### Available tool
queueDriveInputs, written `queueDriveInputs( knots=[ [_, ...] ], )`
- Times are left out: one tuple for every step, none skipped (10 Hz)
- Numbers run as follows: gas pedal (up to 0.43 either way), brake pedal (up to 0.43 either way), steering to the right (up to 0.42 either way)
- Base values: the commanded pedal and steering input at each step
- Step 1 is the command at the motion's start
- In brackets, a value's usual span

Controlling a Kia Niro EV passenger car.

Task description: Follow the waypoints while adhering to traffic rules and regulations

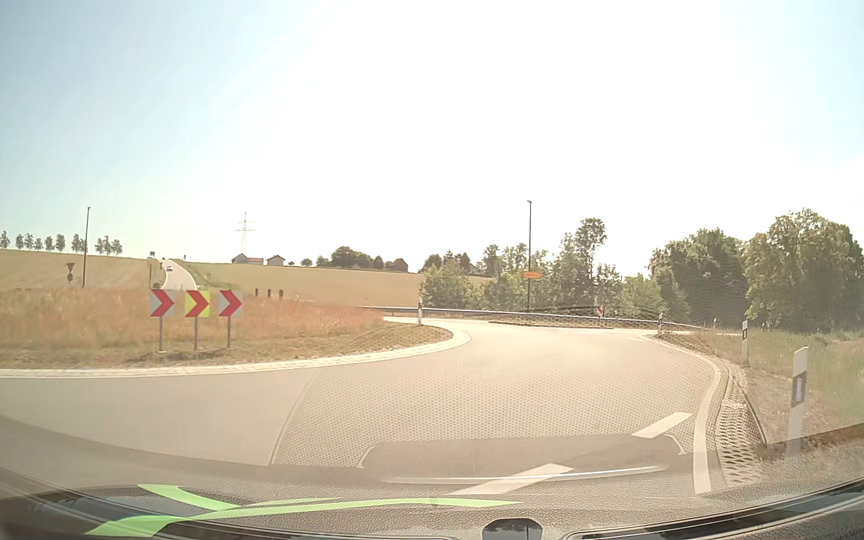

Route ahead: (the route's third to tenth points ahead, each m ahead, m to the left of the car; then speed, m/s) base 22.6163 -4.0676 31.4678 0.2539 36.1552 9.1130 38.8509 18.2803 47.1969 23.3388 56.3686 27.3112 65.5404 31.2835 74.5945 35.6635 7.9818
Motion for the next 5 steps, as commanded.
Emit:
queueDriveInputs(
  knots=[
    [0.169,0.0,0.108],
    [0.15,0.0,0.109],
    [0.15,0.0,0.109],
    [0.15,0.0,0.108],
    [0.15,0.0,0.109]
  ],
)
